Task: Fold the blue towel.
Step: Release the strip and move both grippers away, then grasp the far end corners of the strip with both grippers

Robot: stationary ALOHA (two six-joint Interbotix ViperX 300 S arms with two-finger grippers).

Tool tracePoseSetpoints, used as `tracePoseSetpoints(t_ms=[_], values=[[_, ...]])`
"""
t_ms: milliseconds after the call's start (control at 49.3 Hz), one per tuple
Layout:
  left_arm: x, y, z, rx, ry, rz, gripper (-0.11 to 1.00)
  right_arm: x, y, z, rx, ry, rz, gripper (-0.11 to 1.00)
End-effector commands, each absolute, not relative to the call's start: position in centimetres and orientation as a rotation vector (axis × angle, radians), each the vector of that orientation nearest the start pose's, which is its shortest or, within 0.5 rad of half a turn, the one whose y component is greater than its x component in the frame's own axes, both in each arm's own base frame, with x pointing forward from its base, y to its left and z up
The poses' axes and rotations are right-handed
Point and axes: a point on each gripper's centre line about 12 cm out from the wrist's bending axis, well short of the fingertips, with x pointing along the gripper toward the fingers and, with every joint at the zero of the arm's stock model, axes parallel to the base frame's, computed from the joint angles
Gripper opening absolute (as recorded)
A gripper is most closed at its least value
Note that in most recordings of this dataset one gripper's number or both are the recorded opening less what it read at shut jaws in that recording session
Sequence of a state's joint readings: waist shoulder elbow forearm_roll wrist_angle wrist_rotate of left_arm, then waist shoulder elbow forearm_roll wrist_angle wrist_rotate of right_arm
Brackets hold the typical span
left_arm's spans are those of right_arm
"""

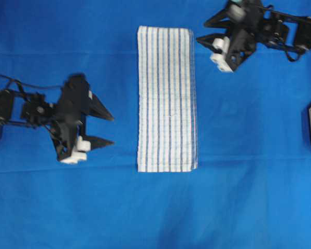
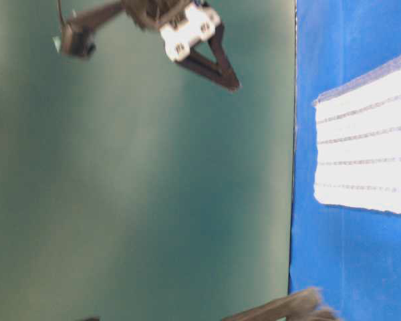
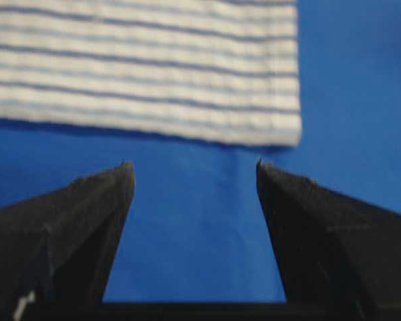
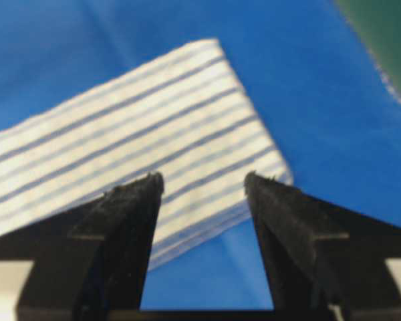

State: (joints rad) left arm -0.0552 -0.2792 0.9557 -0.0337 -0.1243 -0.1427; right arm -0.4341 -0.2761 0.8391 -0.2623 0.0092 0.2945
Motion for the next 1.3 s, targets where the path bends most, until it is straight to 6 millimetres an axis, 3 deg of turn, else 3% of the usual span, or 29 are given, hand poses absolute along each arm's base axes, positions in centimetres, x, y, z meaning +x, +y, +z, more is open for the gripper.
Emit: tracePoseSetpoints(t_ms=[0,284,669,771,933,1278], values=[[30.3,-0.4,19.5,-0.165,0.477,0.031,0.66,28.9,-12.2,22.1,0.143,0.486,-0.397,0.59],[27.7,2.8,20.3,-0.183,0.377,0.135,0.66,27.5,-7.8,22.7,0.132,0.443,-0.282,0.59],[28.1,4.1,20.6,-0.171,0.359,0.174,0.66,28.2,-7.9,22.3,0.134,0.466,-0.28,0.59],[28.5,5.0,20.6,-0.162,0.36,0.2,0.66,28.6,-8.8,22.1,0.141,0.473,-0.305,0.59],[30.3,7.5,20.4,-0.139,0.361,0.263,0.66,29.5,-11.8,21.3,0.163,0.504,-0.383,0.59],[35.0,14.7,16.4,-0.104,0.449,0.4,0.66,31.6,-17.9,17.6,0.193,0.607,-0.501,0.59]])
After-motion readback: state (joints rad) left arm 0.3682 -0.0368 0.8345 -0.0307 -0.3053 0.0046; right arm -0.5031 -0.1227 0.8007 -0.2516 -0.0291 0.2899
